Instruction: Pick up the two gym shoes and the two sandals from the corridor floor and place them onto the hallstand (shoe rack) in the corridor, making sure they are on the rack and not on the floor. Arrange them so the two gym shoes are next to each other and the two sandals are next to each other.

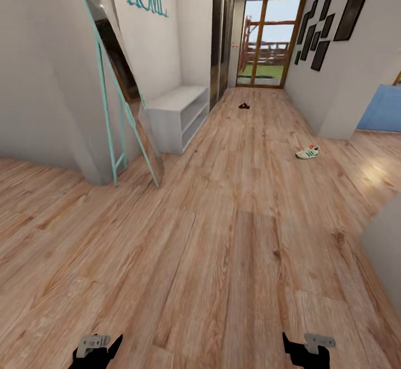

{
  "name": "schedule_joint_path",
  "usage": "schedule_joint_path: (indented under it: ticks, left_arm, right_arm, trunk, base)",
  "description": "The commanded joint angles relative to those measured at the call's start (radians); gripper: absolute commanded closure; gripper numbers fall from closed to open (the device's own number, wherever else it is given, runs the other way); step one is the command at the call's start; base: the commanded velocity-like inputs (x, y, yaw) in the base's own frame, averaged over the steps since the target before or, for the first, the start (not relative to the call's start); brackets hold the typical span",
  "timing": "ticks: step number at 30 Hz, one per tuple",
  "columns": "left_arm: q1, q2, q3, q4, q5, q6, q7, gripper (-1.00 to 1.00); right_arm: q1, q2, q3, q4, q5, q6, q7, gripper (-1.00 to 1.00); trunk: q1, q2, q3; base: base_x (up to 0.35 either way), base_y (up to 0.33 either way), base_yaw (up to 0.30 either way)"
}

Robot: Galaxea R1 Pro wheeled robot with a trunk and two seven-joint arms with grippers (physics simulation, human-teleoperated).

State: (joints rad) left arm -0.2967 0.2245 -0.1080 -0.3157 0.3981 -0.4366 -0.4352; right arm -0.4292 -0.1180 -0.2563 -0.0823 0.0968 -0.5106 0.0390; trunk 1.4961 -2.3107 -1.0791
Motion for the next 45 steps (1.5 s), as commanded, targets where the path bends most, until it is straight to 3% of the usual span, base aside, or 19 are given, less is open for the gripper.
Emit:
schedule_joint_path:
  ticks: [1, 45]
  left_arm:
    - [0.000, 0.001, -0.008, 0.001, 0.010, -0.004, -0.002, -1.00]
    - [-0.001, 0.001, -0.008, 0.000, 0.011, -0.004, -0.002, -1.00]
  right_arm:
    - [-0.001, 0.000, -0.009, 0.001, 0.010, -0.003, 0.003, -1.00]
    - [0.000, -0.005, -0.009, 0.001, 0.009, -0.003, 0.006, -1.00]
  trunk:
    - [0.000, 0.000, -0.001]
    - [0.000, 0.000, -0.001]
  base:
    - [0.340, 0.000, -0.012]
    - [0.340, 0.000, -0.001]
